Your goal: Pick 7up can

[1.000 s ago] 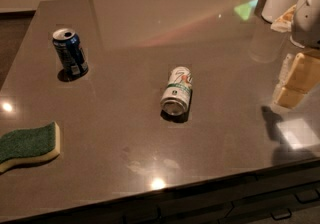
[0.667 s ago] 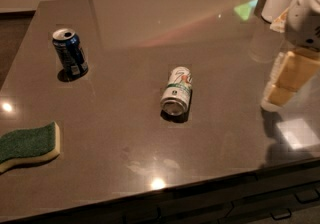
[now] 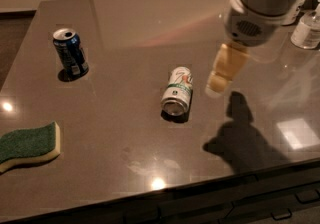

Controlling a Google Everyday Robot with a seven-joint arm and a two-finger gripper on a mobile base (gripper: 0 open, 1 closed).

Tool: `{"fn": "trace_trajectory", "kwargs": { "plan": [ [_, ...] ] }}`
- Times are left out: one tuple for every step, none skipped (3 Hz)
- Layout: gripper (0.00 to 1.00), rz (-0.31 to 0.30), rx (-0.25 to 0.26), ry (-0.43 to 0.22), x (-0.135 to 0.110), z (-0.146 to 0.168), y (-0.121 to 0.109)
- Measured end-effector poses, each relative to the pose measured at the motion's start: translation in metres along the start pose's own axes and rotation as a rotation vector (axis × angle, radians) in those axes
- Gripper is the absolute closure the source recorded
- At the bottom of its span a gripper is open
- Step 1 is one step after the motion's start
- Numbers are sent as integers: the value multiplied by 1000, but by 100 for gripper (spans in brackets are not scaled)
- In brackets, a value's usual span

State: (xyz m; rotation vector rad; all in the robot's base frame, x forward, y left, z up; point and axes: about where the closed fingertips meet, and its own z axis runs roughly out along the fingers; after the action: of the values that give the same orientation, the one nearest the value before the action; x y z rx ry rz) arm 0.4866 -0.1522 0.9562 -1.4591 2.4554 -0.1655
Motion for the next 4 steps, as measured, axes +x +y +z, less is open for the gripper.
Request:
{"fn": "trace_trajectory", "kwargs": {
  "plan": [
    [0, 126, -27, 6, -28, 14, -1],
    [0, 275, -63, 19, -48, 30, -3],
    [0, 416, -68, 47, -58, 45, -1],
    [0, 557, -52, 90, -66, 62, -1]
  ]
}}
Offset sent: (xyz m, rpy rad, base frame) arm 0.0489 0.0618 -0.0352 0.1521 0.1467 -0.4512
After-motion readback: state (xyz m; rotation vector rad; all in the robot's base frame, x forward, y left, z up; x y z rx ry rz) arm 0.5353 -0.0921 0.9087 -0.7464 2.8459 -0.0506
